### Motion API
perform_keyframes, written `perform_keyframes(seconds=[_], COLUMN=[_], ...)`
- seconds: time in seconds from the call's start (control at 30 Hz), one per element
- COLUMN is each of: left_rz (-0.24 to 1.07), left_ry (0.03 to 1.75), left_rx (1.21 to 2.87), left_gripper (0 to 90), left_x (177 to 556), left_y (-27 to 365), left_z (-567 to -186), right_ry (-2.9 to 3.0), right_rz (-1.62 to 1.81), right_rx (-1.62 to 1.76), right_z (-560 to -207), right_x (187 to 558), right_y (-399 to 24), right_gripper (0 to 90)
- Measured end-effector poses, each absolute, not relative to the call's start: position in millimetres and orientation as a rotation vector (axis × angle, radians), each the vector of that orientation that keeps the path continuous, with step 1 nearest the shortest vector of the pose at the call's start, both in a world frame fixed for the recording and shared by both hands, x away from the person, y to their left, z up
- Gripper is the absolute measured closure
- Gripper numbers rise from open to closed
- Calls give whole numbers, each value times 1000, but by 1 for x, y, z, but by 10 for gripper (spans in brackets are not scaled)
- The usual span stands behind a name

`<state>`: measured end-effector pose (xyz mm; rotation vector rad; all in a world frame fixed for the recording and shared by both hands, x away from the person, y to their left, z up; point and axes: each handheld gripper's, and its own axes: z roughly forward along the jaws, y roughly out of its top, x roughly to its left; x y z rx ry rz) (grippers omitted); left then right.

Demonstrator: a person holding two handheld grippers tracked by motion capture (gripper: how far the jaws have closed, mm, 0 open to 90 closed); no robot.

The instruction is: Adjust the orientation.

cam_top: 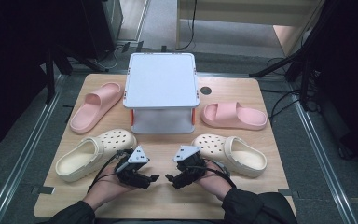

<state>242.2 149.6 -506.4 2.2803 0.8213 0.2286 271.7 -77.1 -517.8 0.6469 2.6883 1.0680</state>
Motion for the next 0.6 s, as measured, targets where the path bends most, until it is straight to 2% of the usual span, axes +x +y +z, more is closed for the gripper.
perform_keyframes(seconds=[0.07,0.1,0.17,0.2,0.37,0.43,0.57,0.6], left_rz=[274,253,211,244,227,175,102,42], left_ry=[802,791,792,812,774,777,746,735], left_rx=[2244,2221,2212,2215,2238,2260,2271,2275], left_gripper=[301,334,415,409,408,400,306,284], left_x=[239,238,238,238,243,249,257,262], left_y=[153,156,158,161,167,169,173,173], left_z=[-499,-496,-493,-488,-483,-482,-482,-484], right_ry=[2669,2670,2664,2657,2666,2668,2726,2743], right_rz=[1117,1146,1173,1211,1221,1211,1217,1244], right_rx=[657,653,653,693,812,866,885,844], right_z=[-514,-512,-510,-507,-504,-504,-503,-501], right_x=[272,272,272,271,271,272,269,266], right_y=[-82,-84,-86,-89,-92,-93,-99,-102], right_gripper=[84,134,145,129,127,127,124,124])
